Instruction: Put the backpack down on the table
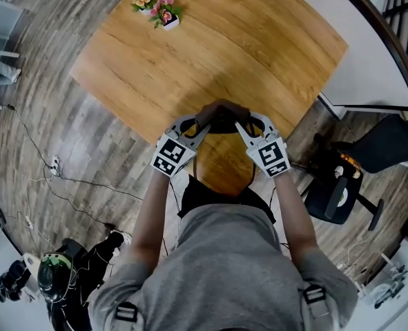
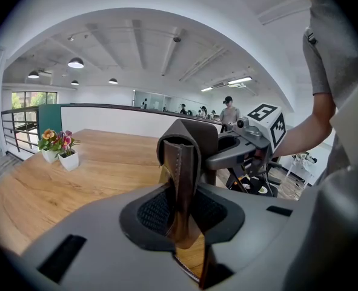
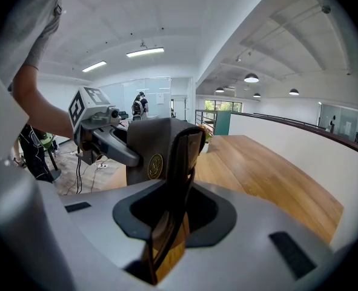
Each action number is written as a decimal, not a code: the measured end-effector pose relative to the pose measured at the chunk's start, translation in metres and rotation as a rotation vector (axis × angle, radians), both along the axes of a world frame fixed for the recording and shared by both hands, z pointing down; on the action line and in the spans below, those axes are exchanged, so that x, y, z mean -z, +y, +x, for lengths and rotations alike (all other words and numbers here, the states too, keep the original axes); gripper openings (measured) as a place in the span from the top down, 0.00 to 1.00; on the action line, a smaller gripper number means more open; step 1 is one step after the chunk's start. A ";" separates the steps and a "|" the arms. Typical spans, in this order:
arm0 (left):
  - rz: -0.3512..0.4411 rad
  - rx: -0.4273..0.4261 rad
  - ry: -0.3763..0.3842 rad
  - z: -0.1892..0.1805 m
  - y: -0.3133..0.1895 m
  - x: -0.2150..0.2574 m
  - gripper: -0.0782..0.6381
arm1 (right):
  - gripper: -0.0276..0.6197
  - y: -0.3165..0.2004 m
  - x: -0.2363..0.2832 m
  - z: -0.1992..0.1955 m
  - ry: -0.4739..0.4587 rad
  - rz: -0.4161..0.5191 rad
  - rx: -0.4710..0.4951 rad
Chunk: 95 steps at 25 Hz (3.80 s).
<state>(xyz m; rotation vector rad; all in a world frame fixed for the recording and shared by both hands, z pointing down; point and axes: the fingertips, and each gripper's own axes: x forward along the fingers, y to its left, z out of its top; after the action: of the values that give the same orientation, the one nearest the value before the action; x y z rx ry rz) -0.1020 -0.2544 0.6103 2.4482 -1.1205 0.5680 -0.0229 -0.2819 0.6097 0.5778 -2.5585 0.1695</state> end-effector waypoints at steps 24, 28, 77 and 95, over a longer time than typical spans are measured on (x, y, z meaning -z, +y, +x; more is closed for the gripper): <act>-0.010 -0.032 -0.103 0.002 -0.024 -0.052 0.74 | 0.80 -0.022 -0.050 0.005 0.125 0.085 0.019; -0.027 -0.022 -0.107 0.005 -0.021 -0.062 0.74 | 0.77 -0.020 -0.058 0.009 0.139 0.080 0.021; 0.031 0.190 -0.009 0.025 0.081 0.013 0.86 | 0.95 0.065 0.012 0.106 0.001 0.079 -0.067; 0.056 0.254 -0.014 0.022 0.133 0.031 0.86 | 0.95 0.098 0.016 0.126 0.009 0.085 -0.048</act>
<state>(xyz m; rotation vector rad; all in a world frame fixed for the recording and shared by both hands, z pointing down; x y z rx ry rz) -0.0799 -0.1212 0.5788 2.3008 -1.4435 0.4812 0.1028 -0.1836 0.5939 0.6706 -2.5545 0.0744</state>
